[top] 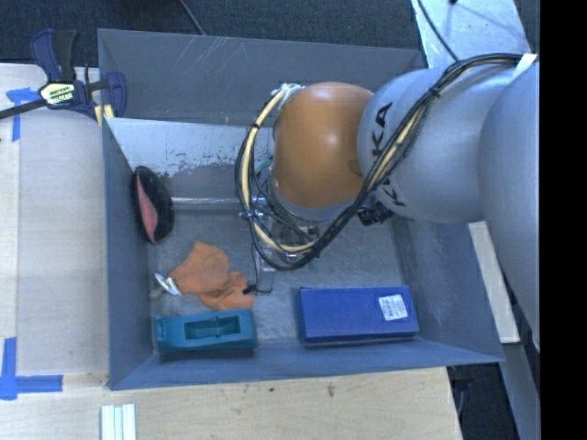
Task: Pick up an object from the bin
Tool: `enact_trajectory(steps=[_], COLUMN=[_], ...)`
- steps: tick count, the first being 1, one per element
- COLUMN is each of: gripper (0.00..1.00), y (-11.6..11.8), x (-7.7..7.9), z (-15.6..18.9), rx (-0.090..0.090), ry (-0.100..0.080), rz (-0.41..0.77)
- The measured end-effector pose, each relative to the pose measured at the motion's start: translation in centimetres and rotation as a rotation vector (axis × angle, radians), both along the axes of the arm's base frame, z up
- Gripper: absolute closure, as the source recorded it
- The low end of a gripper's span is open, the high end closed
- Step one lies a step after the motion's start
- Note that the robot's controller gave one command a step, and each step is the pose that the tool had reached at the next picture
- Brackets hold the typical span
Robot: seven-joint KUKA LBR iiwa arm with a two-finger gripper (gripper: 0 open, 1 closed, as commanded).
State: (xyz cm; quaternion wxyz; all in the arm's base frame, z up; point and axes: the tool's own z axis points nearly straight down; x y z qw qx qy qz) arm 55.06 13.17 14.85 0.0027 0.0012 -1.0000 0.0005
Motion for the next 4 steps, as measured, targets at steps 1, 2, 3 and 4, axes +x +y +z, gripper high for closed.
enact_trajectory(steps=[1,2,3,4], gripper=[0.0,0.0,1.0,1.0], y=[0.0,1.9,2.6,2.6], x=[0.2,-1.6,-1.1,-1.1], z=[0.5,-4.0,-7.4,-7.4], rx=[0.002,0.003,0.005,0.005], ry=[-0.008,-0.015,-0.016,-0.016], rz=[-0.002,0.027,0.106,0.106])
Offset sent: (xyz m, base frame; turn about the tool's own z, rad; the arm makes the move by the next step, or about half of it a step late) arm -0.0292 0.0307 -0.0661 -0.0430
